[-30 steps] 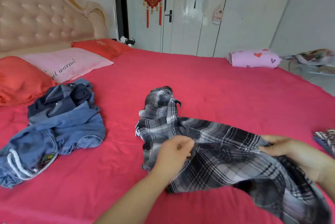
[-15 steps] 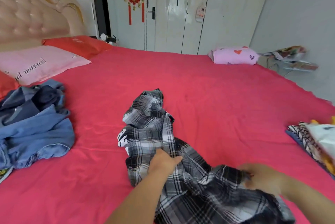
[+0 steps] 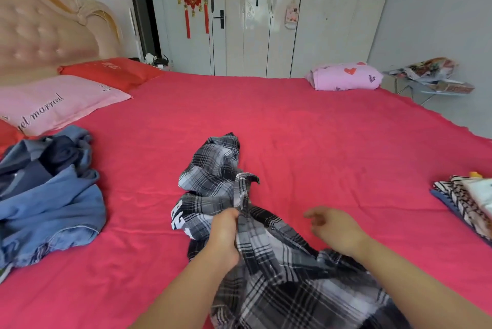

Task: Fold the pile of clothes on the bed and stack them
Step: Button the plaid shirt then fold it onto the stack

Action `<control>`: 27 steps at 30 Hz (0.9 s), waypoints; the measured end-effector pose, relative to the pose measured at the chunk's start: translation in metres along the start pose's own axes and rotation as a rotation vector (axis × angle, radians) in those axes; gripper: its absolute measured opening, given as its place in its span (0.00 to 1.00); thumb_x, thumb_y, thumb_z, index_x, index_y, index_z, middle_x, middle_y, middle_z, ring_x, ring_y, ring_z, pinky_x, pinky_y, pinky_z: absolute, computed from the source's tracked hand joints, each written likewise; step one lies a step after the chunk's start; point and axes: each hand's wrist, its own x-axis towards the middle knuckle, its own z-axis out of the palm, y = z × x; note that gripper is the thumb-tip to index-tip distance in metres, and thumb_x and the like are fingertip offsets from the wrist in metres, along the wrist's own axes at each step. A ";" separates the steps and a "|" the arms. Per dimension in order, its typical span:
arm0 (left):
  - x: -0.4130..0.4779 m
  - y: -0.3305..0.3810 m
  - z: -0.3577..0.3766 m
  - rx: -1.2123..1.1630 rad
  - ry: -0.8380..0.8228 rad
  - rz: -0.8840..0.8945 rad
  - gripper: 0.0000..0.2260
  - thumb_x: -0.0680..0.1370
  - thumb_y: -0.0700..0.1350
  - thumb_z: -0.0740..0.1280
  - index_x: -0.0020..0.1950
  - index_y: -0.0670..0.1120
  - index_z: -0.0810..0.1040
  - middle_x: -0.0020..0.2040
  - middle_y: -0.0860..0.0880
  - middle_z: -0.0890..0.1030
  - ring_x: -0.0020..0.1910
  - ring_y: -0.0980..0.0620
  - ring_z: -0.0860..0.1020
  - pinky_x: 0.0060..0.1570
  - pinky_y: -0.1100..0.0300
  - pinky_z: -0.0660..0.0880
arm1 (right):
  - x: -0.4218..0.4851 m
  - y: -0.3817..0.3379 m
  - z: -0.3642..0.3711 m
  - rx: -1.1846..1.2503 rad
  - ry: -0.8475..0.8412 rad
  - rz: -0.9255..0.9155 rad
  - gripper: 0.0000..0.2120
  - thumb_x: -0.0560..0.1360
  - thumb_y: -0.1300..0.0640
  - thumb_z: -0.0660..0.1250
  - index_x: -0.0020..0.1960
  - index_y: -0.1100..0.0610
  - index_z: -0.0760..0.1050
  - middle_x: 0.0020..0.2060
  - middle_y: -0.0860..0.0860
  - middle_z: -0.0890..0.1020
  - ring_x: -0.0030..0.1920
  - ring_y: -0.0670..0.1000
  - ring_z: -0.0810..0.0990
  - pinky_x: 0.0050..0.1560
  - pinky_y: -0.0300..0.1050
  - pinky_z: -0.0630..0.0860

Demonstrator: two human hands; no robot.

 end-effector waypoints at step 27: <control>-0.178 0.166 -0.018 1.297 0.187 0.979 0.02 0.75 0.38 0.63 0.45 0.41 0.71 0.36 0.48 0.72 0.40 0.46 0.71 0.34 0.55 0.60 | -0.060 -0.136 -0.143 0.013 0.711 -0.386 0.07 0.77 0.66 0.54 0.52 0.66 0.67 0.43 0.64 0.78 0.45 0.62 0.76 0.39 0.48 0.63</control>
